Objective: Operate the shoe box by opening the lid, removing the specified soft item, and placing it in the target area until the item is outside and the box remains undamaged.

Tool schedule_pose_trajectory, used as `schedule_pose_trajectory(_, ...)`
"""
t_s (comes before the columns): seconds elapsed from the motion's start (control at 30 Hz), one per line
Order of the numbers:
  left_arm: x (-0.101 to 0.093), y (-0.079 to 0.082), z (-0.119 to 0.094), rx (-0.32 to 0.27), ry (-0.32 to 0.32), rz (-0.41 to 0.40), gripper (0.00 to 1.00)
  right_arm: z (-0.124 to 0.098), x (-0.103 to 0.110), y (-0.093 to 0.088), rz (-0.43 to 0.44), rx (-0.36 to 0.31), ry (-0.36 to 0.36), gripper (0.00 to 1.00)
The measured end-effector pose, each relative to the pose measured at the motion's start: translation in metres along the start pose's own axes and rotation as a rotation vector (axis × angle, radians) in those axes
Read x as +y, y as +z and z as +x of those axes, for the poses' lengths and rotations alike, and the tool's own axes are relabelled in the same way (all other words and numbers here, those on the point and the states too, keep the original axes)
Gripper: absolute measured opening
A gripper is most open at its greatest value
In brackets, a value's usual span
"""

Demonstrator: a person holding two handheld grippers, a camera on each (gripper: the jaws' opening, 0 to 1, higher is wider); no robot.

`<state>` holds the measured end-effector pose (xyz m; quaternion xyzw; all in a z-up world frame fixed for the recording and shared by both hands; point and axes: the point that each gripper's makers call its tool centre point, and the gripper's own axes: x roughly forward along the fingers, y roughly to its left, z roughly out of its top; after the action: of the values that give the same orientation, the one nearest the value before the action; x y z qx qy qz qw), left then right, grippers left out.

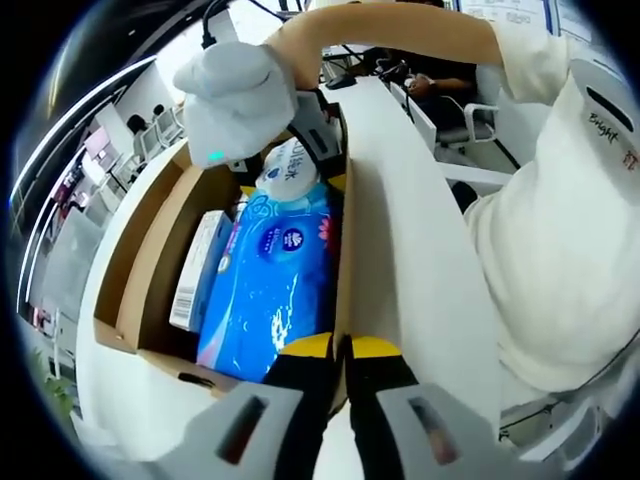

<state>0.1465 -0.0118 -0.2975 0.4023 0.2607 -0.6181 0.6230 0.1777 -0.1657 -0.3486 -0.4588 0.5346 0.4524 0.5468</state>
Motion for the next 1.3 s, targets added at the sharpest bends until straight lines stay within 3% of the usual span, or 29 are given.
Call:
schedule_pose_trajectory(0.6, -0.001, 0.0, 0.001, 0.008, -0.004, 0.001, 0.03, 0.001, -0.004, -0.003, 0.003, -0.038, 0.001, 0.69)
schedule_pose_trajectory(0.7, 0.0, 0.0, 0.001, 0.003, 0.001, -0.006, 0.03, 0.002, -0.017, 0.0, -0.016, 0.012, 0.014, 0.66)
schedule_pose_trajectory(0.83, 0.0, 0.001, 0.0, -0.004, 0.009, 0.016, 0.03, 0.001, -0.006, -0.002, -0.02, 0.02, -0.01, 0.66)
schedule_pose_trajectory(1.2, -0.002, 0.001, 0.0, 0.007, -0.019, -0.003, 0.02, -0.012, 0.01, -0.006, -0.026, -0.027, -0.008, 0.65)
schedule_pose_trajectory(1.3, -0.002, 0.002, 0.0, 0.003, -0.024, 0.0, 0.02, -0.017, 0.001, -0.001, -0.041, -0.085, -0.061, 0.65)
